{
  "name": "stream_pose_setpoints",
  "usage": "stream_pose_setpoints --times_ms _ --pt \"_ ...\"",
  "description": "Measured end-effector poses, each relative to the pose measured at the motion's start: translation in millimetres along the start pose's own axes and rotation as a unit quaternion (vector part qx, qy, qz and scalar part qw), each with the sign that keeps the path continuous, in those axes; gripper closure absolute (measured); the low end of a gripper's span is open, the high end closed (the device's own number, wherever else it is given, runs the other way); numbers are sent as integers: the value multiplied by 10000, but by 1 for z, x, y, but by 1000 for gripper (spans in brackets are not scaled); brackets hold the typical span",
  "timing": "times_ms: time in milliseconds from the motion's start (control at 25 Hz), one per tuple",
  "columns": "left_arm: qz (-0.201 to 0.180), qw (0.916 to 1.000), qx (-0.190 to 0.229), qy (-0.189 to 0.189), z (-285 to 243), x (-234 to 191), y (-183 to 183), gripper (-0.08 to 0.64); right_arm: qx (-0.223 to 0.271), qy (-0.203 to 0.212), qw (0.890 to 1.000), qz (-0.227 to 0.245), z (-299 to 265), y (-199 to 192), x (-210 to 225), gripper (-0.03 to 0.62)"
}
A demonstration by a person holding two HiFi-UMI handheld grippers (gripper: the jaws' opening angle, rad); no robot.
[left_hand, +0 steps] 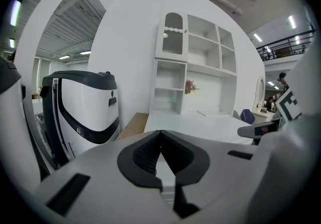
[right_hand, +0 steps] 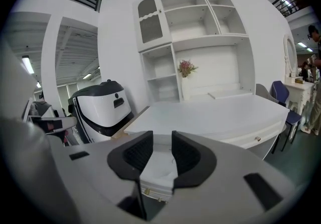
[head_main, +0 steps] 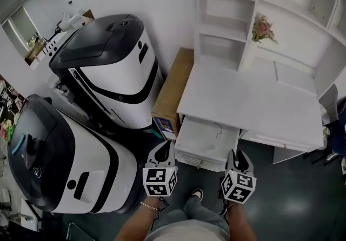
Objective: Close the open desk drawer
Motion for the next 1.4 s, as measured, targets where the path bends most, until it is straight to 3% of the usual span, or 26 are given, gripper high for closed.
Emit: stream_pose_setpoints --times_ms 280,800,1400 --pt "-115 9997 -158 -143 -29 -12 19 549 -127 -64 9999 -88 -26 15 -9 466" --pt "-506 9943 -160 -921 -57 -51 47 548 -4 -722 9968 -355 -22 18 -57 465" --pt "-521 9883 -1051 -980 -65 -95 -42 548 -674 -981 9903 -716 -29 -77 -86 469"
Point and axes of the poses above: the fingertips, and each gripper's own axes: z backward along the fingers, x to its right, y out of its top, the point moved 6 cm from there along z, backward along the fingers, and after that the axes turned 11 degrees about -x, right-handed, at the moved point
